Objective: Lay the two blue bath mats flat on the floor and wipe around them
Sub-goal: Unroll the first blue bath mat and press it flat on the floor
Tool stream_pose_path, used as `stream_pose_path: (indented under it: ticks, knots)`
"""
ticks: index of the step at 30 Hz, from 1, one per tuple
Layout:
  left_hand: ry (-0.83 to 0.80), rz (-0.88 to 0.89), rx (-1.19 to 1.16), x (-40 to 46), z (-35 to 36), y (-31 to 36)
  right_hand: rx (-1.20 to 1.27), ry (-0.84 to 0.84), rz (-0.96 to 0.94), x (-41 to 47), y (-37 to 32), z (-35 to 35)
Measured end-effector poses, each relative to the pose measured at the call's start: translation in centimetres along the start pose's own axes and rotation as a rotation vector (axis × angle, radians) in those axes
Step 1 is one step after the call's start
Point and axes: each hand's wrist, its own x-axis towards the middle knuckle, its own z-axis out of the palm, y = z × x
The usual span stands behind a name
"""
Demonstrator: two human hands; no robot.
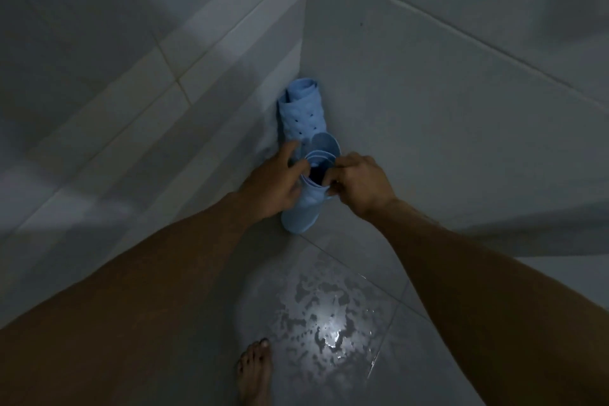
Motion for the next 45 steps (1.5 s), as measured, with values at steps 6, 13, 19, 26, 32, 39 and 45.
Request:
stream_pose_path:
  ticks: [6,13,19,26,32,39,45]
  knots:
    - [-0.155,0.033,-0.111,-3.6,2.2,9.4,-0.137,-0.110,-0.046,-10.1,1.7,-1.6]
    - [-0.091,-0.015,-0.254,-7.4,5.6,21.5,-0.050,-0.143,0.132,-23.2,5.2,-3.0]
    - [-0.188,0.039,-0.086,-11.1,8.2,29.5,0.094,-0.189,0.357,-34.6,7.2,-1.7]
    - [-0.309,0.121,0.218,-16.2,11.2,33.3,-0.081,-0.355,0.520,-41.2,5.2,0.9]
    - [-0.295,0.033,0.345,-20.4,14.5,32.2,-0.032,-0.333,0.596,-43.6,2.9,5.1]
    - [-0.248,-0.027,0.468,-21.4,20.2,29.9,-0.049,-0.155,0.629,-44.1,4.6,13.0]
    - [0.024,0.334,0.817,-15.2,24.1,28.3,-0.126,0.072,0.654,-44.3,9.7,16.7]
